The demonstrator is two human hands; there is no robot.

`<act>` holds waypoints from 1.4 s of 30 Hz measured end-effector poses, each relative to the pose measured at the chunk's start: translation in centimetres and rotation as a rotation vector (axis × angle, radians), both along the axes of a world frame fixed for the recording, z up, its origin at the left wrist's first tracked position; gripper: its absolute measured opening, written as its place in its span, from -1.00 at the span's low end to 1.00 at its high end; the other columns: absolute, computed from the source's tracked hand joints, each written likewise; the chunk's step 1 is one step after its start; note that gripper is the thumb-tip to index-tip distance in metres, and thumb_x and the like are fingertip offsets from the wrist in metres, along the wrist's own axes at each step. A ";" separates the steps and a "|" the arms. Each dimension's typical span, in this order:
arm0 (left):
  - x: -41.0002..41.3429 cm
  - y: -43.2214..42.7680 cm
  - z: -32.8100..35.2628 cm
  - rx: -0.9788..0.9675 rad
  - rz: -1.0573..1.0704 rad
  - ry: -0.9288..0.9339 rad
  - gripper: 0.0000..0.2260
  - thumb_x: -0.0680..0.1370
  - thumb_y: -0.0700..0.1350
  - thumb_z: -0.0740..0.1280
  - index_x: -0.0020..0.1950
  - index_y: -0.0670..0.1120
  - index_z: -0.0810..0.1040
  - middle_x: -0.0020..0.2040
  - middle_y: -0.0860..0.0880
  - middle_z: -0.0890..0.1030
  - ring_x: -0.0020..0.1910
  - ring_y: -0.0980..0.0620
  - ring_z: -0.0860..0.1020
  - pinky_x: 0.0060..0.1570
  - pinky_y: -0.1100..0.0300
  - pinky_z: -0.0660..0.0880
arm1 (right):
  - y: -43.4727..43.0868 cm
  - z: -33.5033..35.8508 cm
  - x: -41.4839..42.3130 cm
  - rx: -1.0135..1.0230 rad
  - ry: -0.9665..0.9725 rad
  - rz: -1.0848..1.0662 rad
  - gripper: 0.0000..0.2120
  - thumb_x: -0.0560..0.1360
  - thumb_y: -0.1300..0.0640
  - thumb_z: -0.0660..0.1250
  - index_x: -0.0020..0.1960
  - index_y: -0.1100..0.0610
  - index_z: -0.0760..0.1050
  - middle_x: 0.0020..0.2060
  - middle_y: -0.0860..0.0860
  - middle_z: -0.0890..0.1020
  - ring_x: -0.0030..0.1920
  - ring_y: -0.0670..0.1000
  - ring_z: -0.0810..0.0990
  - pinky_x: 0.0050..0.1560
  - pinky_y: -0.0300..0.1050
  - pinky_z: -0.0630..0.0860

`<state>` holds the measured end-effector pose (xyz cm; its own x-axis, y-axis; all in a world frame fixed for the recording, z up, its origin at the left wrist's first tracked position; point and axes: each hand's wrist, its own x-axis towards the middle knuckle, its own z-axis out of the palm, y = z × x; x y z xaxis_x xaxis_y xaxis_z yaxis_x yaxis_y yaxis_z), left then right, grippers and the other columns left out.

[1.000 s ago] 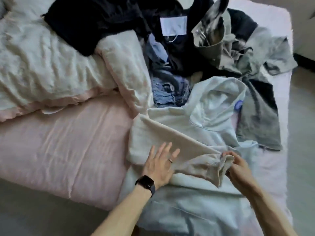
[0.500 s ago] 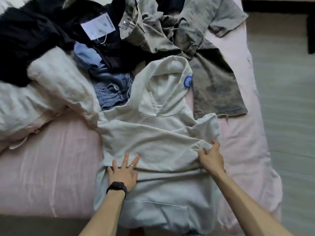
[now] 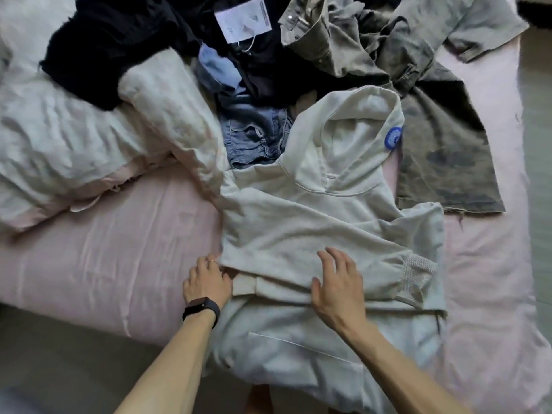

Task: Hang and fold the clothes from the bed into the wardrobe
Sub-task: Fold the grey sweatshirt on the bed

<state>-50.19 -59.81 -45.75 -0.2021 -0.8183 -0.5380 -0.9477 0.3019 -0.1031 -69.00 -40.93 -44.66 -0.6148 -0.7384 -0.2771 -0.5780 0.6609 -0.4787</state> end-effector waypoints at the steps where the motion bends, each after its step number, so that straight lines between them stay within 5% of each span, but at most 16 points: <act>1: 0.4 -0.9 -0.3 0.008 -0.002 0.005 -0.53 0.60 0.06 0.20 0.48 -0.02 0.29 0.41 -0.07 0.39 0.35 -0.13 0.40 0.21 -0.01 0.39 | -1.7 -0.1 1.0 0.000 -0.053 0.061 -0.48 0.44 0.14 0.42 0.38 0.21 0.48 0.39 0.17 0.48 0.34 0.25 0.45 0.28 0.12 0.45; 6: 2.1 -3.4 -1.2 -0.040 -0.149 0.112 -0.75 0.63 0.02 0.15 0.24 0.03 0.50 0.10 -0.08 0.64 0.09 -0.14 0.55 -0.06 0.08 0.34 | -10.4 -2.2 4.1 0.008 -0.055 0.327 -0.41 0.59 -0.05 0.23 0.59 -0.03 0.20 0.60 0.11 0.16 0.56 0.17 0.17 0.45 0.09 0.27; 9: 4.7 -4.3 -1.8 -0.032 -0.103 0.117 -0.77 0.64 0.01 0.14 0.20 0.01 0.50 0.03 -0.09 0.65 0.06 -0.15 0.56 -0.05 0.07 0.29 | -14.3 -4.3 5.6 0.178 0.016 0.501 -0.39 0.63 -0.15 0.10 0.63 -0.18 -0.02 0.64 0.08 -0.07 0.62 0.15 -0.04 0.51 0.19 0.11; 14: 7.8 -6.1 -3.1 0.045 -0.037 0.315 -0.77 0.57 0.00 0.25 0.20 0.01 0.52 0.18 -0.02 0.57 0.21 -0.11 0.49 0.14 0.06 0.37 | -16.5 -6.7 8.2 0.345 0.080 0.516 -0.41 0.63 -0.23 0.01 0.62 -0.21 -0.07 0.63 0.04 -0.15 0.62 0.13 -0.17 0.53 0.31 -0.06; 16: 7.1 -5.9 -3.0 0.003 -0.065 0.519 -0.54 0.46 -0.10 0.32 0.36 -0.08 0.50 0.35 -0.08 0.49 0.33 -0.15 0.44 0.30 0.02 0.37 | -15.5 -6.6 8.7 0.295 0.129 0.449 -0.41 0.62 -0.24 -0.01 0.62 -0.20 -0.03 0.64 0.04 -0.09 0.62 0.11 -0.13 0.54 0.29 -0.06; 19: 3.4 -6.4 -3.5 -0.128 -0.337 0.674 -0.38 0.49 -0.04 0.32 0.54 -0.12 0.33 0.55 -0.17 0.29 0.53 -0.15 0.28 0.47 -0.17 0.25 | -13.2 -6.3 8.7 0.215 0.181 0.254 -0.38 0.58 -0.27 -0.04 0.62 -0.16 0.07 0.63 0.06 0.03 0.62 0.11 -0.06 0.52 0.31 -0.03; 22: -0.8 -7.5 -5.2 -0.024 -0.694 0.508 -0.40 0.61 0.19 0.05 0.63 0.13 -0.03 0.65 -0.03 -0.08 0.61 -0.15 -0.10 0.53 -0.25 -0.16 | -9.3 -6.9 7.0 0.347 0.252 0.086 -0.34 0.56 -0.34 -0.07 0.61 -0.21 -0.07 0.64 0.05 -0.09 0.62 0.11 -0.17 0.50 0.37 -0.08; 24: -1.9 -8.4 -6.9 0.056 -0.658 0.350 -0.40 0.59 0.34 -0.08 0.59 0.28 -0.21 0.64 0.04 -0.14 0.58 -0.24 -0.23 0.45 -0.26 -0.37 | -5.7 -7.4 5.4 0.479 0.229 0.007 -0.32 0.53 -0.42 -0.15 0.58 -0.29 -0.25 0.62 -0.01 -0.26 0.60 0.12 -0.31 0.48 0.42 -0.18; 31: -3.4 -9.4 -5.8 0.114 -0.575 0.063 -0.35 0.53 0.47 -0.18 0.52 0.33 -0.37 0.64 0.08 -0.11 0.53 -0.45 -0.15 0.48 -0.32 -0.19 | 1.4 -6.8 2.2 0.651 0.133 -0.028 -0.25 0.41 -0.54 -0.31 0.53 -0.34 -0.40 0.55 -0.08 -0.44 0.57 0.19 -0.39 0.50 0.33 -0.33; 35: -5.5 -7.4 -3.0 0.095 -0.597 -0.064 -0.36 0.62 0.28 -0.02 0.63 0.13 -0.19 0.64 -0.08 -0.02 0.53 -0.47 -0.13 0.48 -0.35 -0.12 | 1.7 -5.9 1.1 0.668 0.147 -0.094 -0.27 0.46 -0.51 -0.30 0.54 -0.28 -0.37 0.56 -0.05 -0.37 0.56 0.12 -0.41 0.39 0.37 -0.53; 38: -7.2 -5.5 -1.0 0.116 -0.610 -0.023 -0.40 0.62 0.13 0.08 0.64 0.07 -0.03 0.64 -0.11 0.02 0.59 -0.30 -0.08 0.51 -0.25 -0.03 | 3.8 -5.0 0.3 0.761 0.107 -0.078 -0.29 0.52 -0.45 -0.27 0.59 -0.24 -0.32 0.59 -0.03 -0.30 0.60 0.02 -0.29 0.40 0.44 -0.42; 40: -8.4 -4.5 0.0 0.100 -0.634 0.037 -0.44 0.60 0.08 0.11 0.61 0.05 0.11 0.61 -0.09 0.13 0.59 -0.16 0.05 0.49 -0.12 0.10 | 3.6 -3.7 -0.7 0.733 0.091 -0.051 -0.32 0.54 -0.40 -0.10 0.61 -0.22 -0.01 0.63 0.02 0.03 0.62 0.05 0.03 0.39 0.46 -0.33; 42: -10.7 -4.1 0.9 0.043 -0.642 0.163 -0.51 0.57 0.06 0.17 0.51 0.04 0.31 0.50 -0.05 0.31 0.50 -0.08 0.23 0.38 -0.01 0.24 | 1.9 -2.3 -3.0 0.544 0.150 -0.112 -0.48 0.48 -0.29 0.11 0.33 -0.11 0.52 0.35 0.08 0.53 0.34 0.14 0.51 0.40 0.42 0.06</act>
